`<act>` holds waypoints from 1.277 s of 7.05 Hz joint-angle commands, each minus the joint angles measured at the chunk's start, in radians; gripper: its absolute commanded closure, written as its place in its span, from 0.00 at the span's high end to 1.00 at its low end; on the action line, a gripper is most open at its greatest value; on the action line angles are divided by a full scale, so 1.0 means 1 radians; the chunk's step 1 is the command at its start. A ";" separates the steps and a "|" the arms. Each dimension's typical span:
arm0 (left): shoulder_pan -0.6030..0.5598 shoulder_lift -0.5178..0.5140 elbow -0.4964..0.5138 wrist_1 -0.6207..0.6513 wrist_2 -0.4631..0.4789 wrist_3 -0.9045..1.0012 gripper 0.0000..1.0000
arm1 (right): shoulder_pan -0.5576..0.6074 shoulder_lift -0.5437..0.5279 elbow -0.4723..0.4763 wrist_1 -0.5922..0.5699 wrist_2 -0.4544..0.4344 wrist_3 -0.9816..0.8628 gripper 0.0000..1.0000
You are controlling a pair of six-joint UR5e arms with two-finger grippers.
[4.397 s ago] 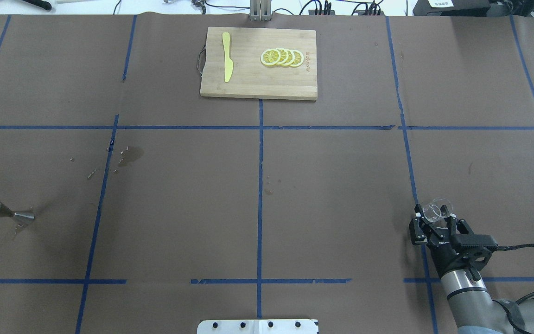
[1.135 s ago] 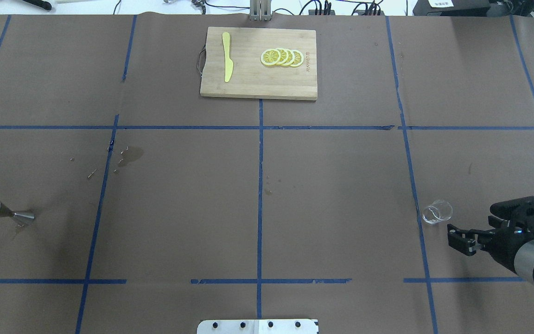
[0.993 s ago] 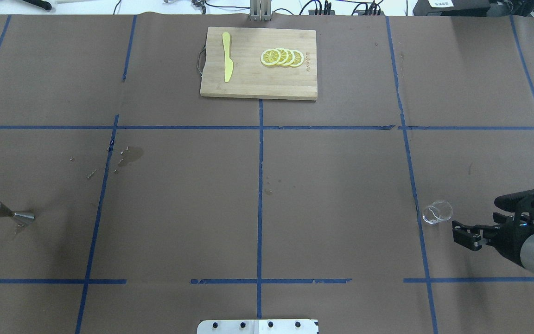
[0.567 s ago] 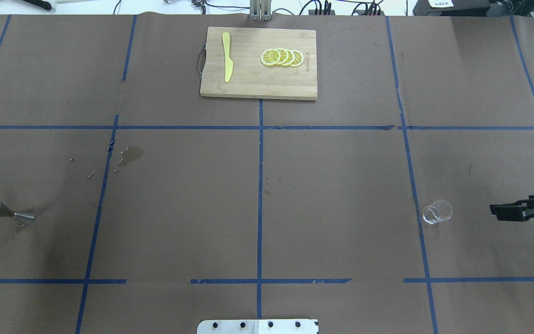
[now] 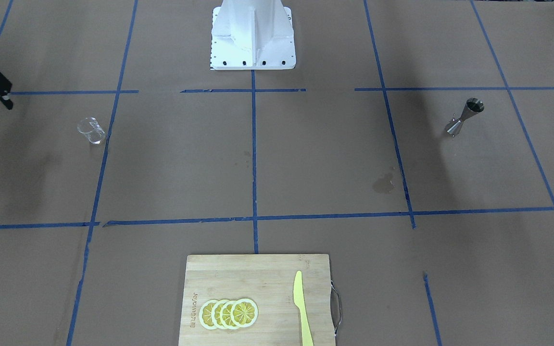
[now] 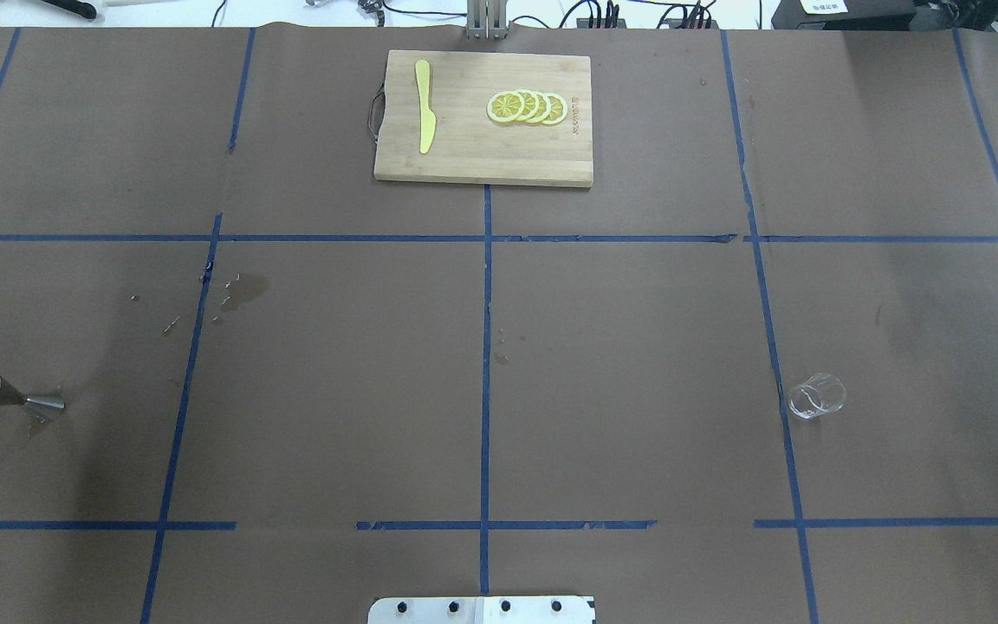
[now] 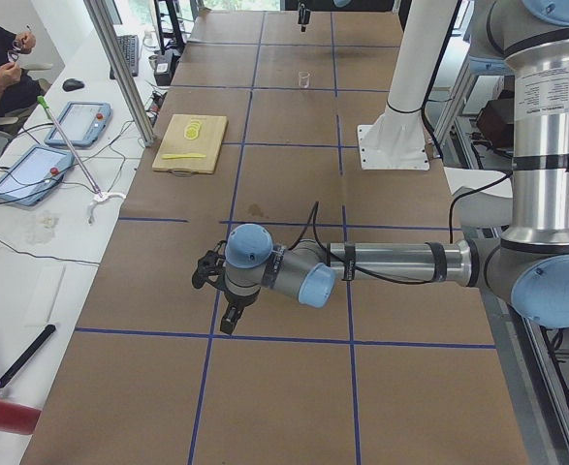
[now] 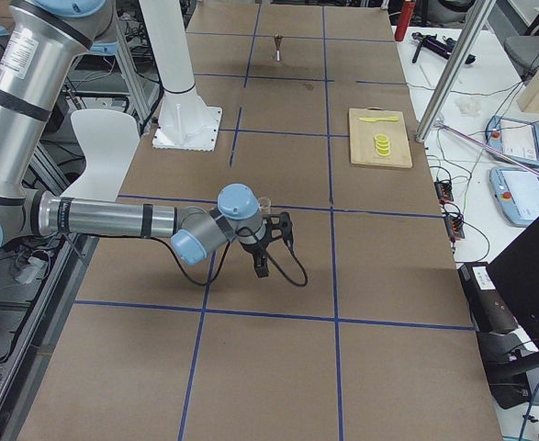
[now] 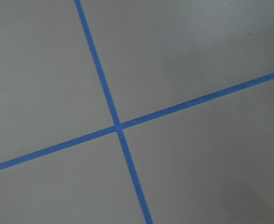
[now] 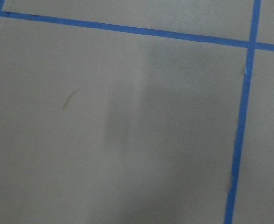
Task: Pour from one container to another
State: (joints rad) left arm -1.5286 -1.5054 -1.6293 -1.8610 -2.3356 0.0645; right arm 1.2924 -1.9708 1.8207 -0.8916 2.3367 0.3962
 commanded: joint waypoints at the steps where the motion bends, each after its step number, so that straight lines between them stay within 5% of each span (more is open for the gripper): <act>1: -0.060 -0.032 -0.081 0.269 -0.007 0.054 1.00 | 0.125 0.044 -0.058 -0.173 0.085 -0.196 1.00; 3: -0.143 -0.111 -0.141 0.503 -0.005 0.079 1.00 | 0.140 0.067 -0.026 -0.322 0.120 -0.272 1.00; 5: -0.139 -0.076 -0.142 0.493 -0.005 0.110 1.00 | 0.145 0.084 0.107 -0.581 0.124 -0.299 1.00; 9: -0.066 -0.032 -0.129 0.493 -0.008 0.109 1.00 | 0.234 0.183 0.118 -0.794 0.106 -0.430 1.00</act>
State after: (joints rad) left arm -1.6358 -1.5464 -1.7640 -1.3705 -2.3422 0.1750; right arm 1.5056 -1.8330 1.9451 -1.6152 2.4551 -0.0214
